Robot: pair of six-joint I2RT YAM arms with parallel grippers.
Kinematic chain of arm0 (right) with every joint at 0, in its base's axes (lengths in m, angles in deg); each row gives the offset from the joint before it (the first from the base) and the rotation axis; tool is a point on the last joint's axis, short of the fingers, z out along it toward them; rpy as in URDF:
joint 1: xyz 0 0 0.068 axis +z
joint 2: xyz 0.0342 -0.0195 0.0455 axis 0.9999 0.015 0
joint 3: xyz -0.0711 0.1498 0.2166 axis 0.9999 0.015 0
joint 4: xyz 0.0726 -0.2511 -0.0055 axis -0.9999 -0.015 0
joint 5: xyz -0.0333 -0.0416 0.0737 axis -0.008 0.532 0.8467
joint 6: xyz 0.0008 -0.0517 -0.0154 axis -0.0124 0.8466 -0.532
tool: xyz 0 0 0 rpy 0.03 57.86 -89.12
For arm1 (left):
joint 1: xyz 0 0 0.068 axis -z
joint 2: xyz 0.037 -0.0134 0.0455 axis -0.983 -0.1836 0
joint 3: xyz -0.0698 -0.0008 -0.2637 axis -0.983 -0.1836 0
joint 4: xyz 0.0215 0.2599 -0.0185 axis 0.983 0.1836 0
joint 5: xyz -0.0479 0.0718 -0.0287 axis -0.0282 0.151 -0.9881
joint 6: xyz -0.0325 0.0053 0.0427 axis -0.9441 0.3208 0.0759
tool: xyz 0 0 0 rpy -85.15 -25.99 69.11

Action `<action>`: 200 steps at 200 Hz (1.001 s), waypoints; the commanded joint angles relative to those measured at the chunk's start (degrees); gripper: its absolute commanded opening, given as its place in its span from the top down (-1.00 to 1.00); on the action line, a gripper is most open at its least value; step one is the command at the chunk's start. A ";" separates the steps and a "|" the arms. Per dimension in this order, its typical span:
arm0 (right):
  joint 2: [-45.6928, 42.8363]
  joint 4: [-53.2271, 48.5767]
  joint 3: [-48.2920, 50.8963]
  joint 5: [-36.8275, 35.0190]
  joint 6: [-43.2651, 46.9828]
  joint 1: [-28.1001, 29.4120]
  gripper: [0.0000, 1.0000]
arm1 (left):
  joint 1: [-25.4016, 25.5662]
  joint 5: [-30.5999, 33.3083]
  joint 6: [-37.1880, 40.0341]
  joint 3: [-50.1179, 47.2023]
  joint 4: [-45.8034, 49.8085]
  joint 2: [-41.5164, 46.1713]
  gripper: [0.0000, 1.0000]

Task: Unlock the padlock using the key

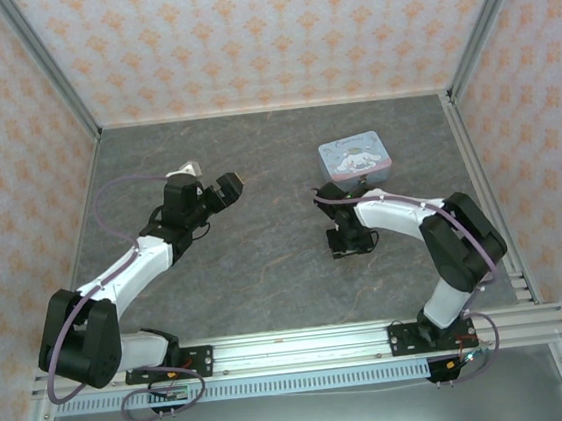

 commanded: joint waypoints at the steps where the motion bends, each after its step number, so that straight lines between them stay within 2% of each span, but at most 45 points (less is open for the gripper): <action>1: 0.84 -1.72 -1.61 -1.98 -0.22 0.38 0.37 | 0.29 1.50 0.84 1.76 1.04 1.45 -1.00; 60: 2.80 -0.51 -0.69 -1.21 -0.47 0.46 0.46 | 0.29 1.95 1.10 1.77 1.73 2.00 -1.00; 139: 1.72 1.29 1.64 -0.03 -2.10 0.55 1.00 | 0.29 2.65 1.91 2.58 3.24 2.76 -1.00; 200: -3.51 7.48 3.61 2.17 -5.90 0.55 1.00 | 0.29 1.96 1.74 3.08 3.59 4.19 -1.00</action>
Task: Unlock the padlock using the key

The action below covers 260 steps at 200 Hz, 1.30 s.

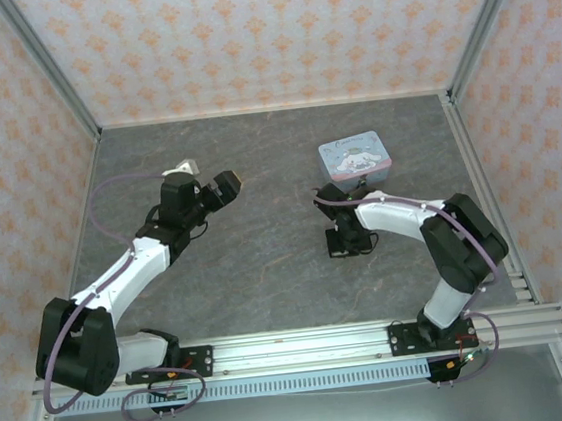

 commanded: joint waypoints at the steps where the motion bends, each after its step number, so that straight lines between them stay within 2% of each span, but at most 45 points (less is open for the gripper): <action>1: -2.63 4.06 1.85 0.79 -3.01 0.29 1.00 | 0.25 0.56 1.17 1.89 0.75 1.78 -1.00; 55: -12.01 19.07 5.32 3.33 -10.92 0.28 1.00 | 0.45 -4.45 -0.09 2.55 -2.20 2.33 -1.00; 109: -21.10 43.18 10.66 1.34 -20.87 0.20 1.00 | 2.99 -8.72 -2.69 4.97 -5.00 2.09 -0.96; 152: -24.10 63.34 13.48 -1.26 -28.06 0.21 1.00 | 8.35 -10.83 -4.49 9.27 -7.74 -0.43 -0.71; 200: -23.43 66.92 11.26 0.77 -30.97 0.23 1.00 | 13.88 -11.58 -3.28 12.39 -11.85 -2.84 -0.39; 260: -23.37 67.58 11.04 2.34 -31.59 0.20 1.00 | 15.95 -12.01 -2.67 15.56 -11.34 -6.77 -0.12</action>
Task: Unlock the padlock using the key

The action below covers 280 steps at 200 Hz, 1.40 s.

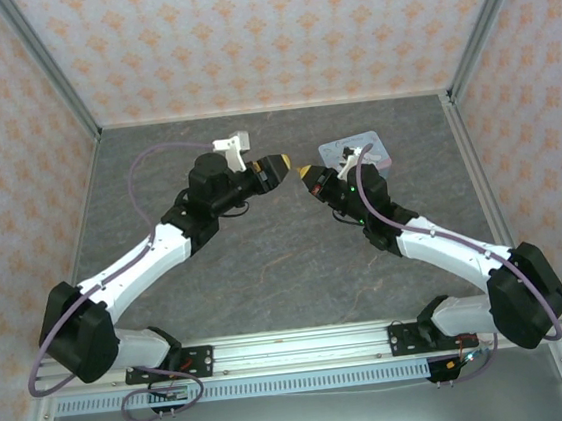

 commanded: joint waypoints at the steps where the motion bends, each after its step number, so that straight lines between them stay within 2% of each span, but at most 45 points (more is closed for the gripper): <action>1: -0.54 3.04 -1.86 0.82 -0.68 0.20 1.00 | 0.60 -1.19 0.70 2.24 -1.98 -1.33 -0.12; 43: -1.27 0.68 -2.03 -0.54 2.81 0.32 1.00 | 0.95 -0.19 -1.33 3.34 -0.49 -2.71 -0.11; 92: -5.96 -4.13 -0.37 -9.35 18.16 0.29 1.00 | 0.90 4.88 -7.78 7.41 9.68 -2.16 -0.13; 131: -8.63 -1.96 0.91 -13.61 35.22 0.85 1.00 | 0.75 5.94 -22.58 11.34 16.92 -3.35 -0.10; 166: -8.60 0.72 1.53 -18.46 51.42 4.09 1.00 | 0.64 1.05 -36.92 14.60 18.59 -6.70 -0.03; 189: -7.22 2.54 1.31 -21.38 60.74 7.12 1.00 | 0.72 -1.40 -42.87 16.82 19.89 -8.79 0.04; 229: -4.85 5.84 0.98 -23.61 66.74 8.95 1.00 | 1.07 -1.81 -45.28 21.01 30.41 -10.53 0.10; 280: -0.79 7.58 -0.35 -23.95 71.61 11.35 1.00 | 1.44 -4.64 -48.37 21.38 31.84 -12.19 0.19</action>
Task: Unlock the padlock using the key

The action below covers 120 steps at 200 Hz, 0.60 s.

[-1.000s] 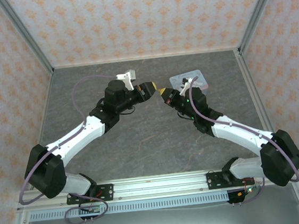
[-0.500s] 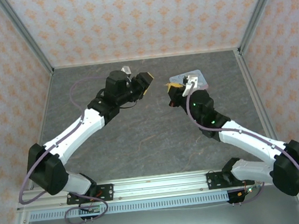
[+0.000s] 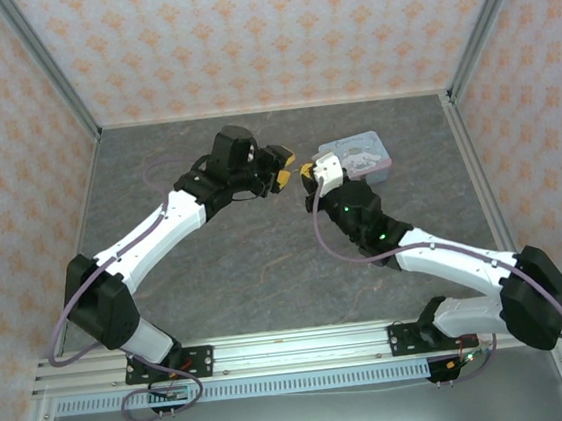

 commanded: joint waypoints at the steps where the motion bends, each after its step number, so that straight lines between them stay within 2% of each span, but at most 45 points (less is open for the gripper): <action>1: 1.34 3.09 -1.43 -1.24 4.20 1.06 1.00 | 0.69 -2.31 -2.88 1.65 3.20 -1.29 0.20; 94: 1.09 2.93 -0.84 -0.24 3.46 1.20 1.00 | 0.69 -3.12 -3.81 1.47 3.41 -2.38 0.43; 120: 0.21 2.84 -0.03 0.22 2.92 1.20 1.00 | 0.69 -3.25 -3.90 1.47 3.30 -2.79 0.67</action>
